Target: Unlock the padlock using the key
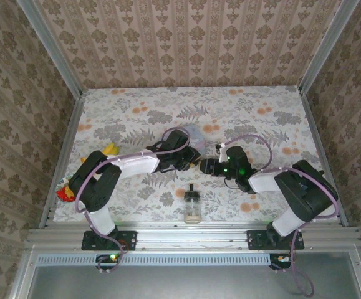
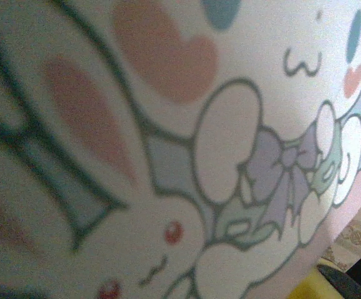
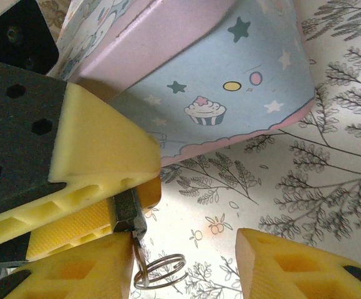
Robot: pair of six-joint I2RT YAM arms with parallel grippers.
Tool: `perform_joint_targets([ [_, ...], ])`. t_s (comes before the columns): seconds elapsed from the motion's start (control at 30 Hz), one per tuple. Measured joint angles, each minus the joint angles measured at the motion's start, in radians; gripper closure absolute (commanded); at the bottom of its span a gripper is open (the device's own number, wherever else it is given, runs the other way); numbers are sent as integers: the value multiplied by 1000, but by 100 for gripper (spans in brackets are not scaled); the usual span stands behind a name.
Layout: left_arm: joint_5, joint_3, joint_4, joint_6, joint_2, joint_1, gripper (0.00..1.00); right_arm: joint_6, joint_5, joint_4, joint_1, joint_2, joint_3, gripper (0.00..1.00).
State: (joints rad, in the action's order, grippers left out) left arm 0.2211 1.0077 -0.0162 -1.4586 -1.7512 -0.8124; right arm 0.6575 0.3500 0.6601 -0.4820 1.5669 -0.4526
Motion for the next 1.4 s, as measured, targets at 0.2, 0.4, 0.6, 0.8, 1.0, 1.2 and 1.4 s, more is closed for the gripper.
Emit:
perform_joint_targets([
  [0.2,30,0,0,1,9,0,86,-2,-45,-67,0,-98,24,47],
  [0.4,36,-6,-1,8,12,0,85,-8,-83,-158,1,-206,45,46],
  [0.6,38,-8,0,13,13,0,85,-8,-97,-259,1,-320,62,52],
  [0.8,41,-8,0,14,13,0,86,-4,-104,-335,1,-407,63,50],
  [1.0,42,-8,0,14,13,0,85,3,-96,-354,1,-398,63,59],
  [1.2,42,-8,0,14,13,0,85,12,-50,-313,0,-319,61,64],
  [1.4,42,-8,0,14,13,0,86,29,-22,-262,-2,-299,60,68],
])
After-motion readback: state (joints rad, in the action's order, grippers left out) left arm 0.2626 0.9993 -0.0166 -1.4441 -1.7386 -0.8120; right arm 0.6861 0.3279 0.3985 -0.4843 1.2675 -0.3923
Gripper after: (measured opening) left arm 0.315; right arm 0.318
